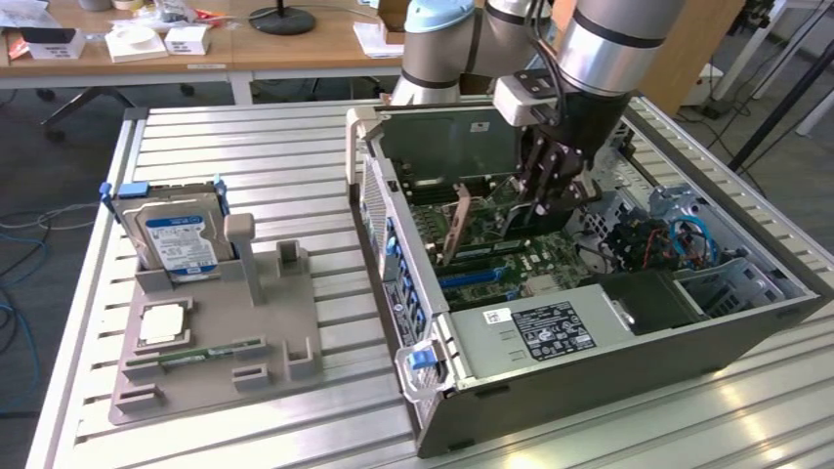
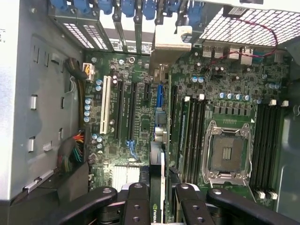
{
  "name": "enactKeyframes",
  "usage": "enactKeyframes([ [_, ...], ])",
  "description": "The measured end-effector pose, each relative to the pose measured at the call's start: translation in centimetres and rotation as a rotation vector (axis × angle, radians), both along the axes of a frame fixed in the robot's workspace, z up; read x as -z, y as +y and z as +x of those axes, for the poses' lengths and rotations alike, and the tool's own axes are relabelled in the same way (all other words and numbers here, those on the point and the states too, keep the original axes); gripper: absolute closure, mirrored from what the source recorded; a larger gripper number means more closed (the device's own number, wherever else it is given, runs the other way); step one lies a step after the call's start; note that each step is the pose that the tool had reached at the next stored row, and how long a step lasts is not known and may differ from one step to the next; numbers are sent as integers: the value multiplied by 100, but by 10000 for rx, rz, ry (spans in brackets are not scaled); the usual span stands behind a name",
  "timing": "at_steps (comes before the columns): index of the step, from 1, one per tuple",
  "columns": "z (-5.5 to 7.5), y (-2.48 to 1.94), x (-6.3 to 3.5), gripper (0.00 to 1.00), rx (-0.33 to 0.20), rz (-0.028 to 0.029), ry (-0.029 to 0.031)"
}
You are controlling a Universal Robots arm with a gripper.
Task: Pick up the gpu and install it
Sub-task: 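Insert the gpu into the slot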
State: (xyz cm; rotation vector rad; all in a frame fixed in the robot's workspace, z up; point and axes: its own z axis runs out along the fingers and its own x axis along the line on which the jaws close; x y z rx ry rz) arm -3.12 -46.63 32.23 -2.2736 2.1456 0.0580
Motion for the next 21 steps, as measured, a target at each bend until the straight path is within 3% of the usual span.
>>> enactKeyframes([
  [13, -28, 19, 34, 74, 193, 22, -11],
  [21, -29, 19, 147, 74, 224, 24, -12],
])
